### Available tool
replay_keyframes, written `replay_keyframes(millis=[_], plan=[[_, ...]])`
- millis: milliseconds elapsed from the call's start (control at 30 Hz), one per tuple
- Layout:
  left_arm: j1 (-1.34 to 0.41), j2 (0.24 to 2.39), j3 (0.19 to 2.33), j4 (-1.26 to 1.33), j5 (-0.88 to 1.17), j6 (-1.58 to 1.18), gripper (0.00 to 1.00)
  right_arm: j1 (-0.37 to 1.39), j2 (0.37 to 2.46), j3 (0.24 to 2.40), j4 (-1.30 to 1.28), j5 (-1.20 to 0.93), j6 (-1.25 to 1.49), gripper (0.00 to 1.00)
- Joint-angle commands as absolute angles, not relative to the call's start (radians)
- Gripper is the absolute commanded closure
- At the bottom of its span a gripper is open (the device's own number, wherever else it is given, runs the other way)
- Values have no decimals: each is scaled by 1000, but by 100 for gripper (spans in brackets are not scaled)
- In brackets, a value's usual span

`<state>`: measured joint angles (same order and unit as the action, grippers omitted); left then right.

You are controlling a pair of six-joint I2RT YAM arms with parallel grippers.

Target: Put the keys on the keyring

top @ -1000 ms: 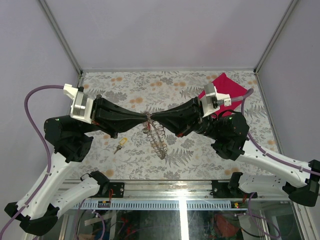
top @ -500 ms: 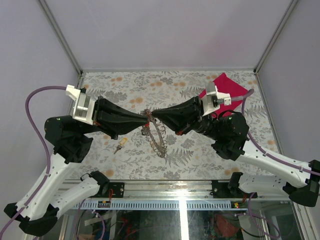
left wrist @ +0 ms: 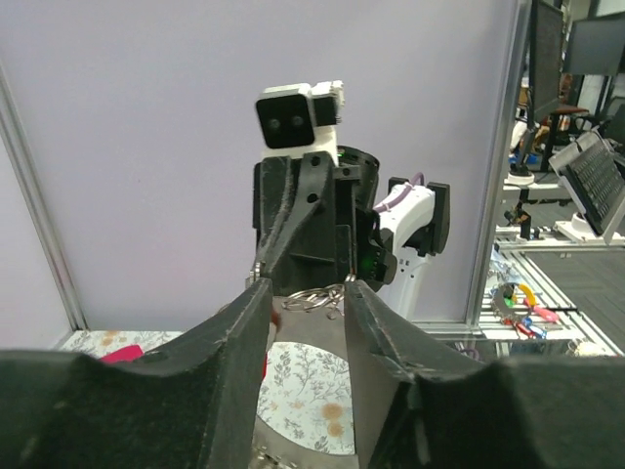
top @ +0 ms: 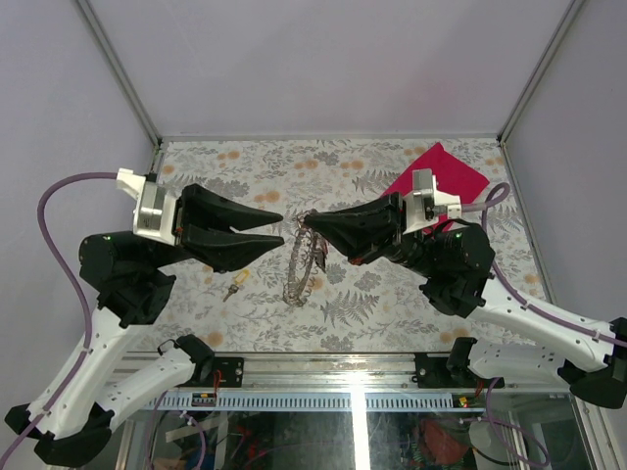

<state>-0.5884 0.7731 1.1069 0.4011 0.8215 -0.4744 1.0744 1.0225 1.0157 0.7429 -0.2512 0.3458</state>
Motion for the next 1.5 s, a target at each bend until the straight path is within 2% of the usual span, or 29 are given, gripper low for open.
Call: replay_keyframes(millis=[0, 467, 800, 1300, 1467], plan=[[-591, 797, 1137, 361, 756, -464, 61, 1074, 974, 1034, 804, -262, 268, 100], [-593, 815, 1117, 362, 736, -472, 58, 1074, 989, 1042, 827, -316, 267, 100], [-592, 828, 1114, 373, 770, -478, 63, 1074, 999, 1050, 827, -305, 275, 100], [-596, 849, 1120, 385, 810, -487, 63, 1074, 1006, 1054, 810, -292, 269, 100], [-599, 854, 1124, 385, 812, -485, 79, 1074, 1008, 1055, 811, -298, 272, 100]])
